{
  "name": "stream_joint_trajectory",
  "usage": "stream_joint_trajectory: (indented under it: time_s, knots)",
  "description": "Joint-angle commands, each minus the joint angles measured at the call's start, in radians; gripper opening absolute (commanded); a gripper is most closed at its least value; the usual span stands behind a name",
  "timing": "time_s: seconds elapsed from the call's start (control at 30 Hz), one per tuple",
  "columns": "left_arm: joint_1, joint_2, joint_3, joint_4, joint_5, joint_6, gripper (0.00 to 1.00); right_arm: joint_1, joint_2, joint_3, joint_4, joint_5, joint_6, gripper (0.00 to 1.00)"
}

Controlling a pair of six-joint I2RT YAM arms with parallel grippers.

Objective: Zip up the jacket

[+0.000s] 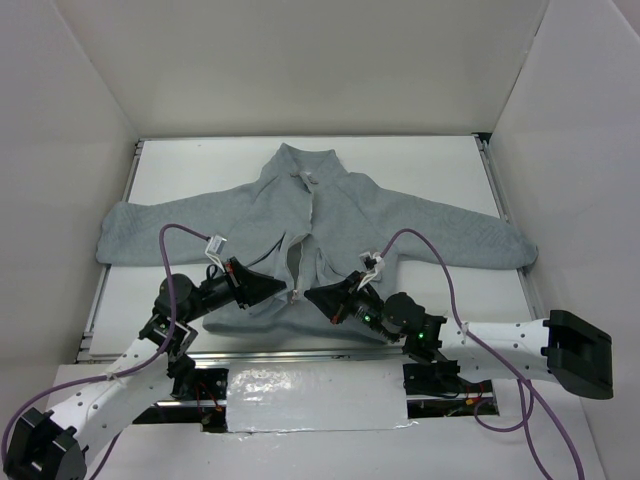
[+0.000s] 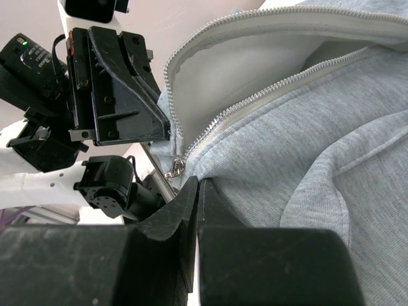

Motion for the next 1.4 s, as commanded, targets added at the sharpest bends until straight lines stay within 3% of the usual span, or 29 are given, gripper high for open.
stream_joint_trajectory:
  time_s: [0.0, 0.53, 0.9, 1.17, 1.37]
  knots:
    - [-0.009, -0.01, 0.005, 0.088, 0.017, -0.003, 0.0, 0.004, 0.006, 0.037, 0.1, 0.008, -0.018, 0.0]
    - [-0.015, -0.029, 0.03, -0.007, -0.029, 0.019, 0.0, 0.003, 0.01, 0.028, 0.133, -0.013, -0.022, 0.0]
    - [-0.018, -0.007, 0.007, 0.067, -0.003, -0.026, 0.0, 0.001, 0.019, 0.077, 0.091, 0.01, -0.059, 0.0]
    - [-0.019, -0.088, 0.082, -0.125, -0.079, 0.046, 0.0, 0.001, 0.029, 0.025, 0.114, -0.026, -0.019, 0.0]
    - [-0.019, -0.093, 0.098, -0.148, -0.083, 0.052, 0.0, 0.0, 0.023, 0.02, 0.117, -0.044, -0.019, 0.0]
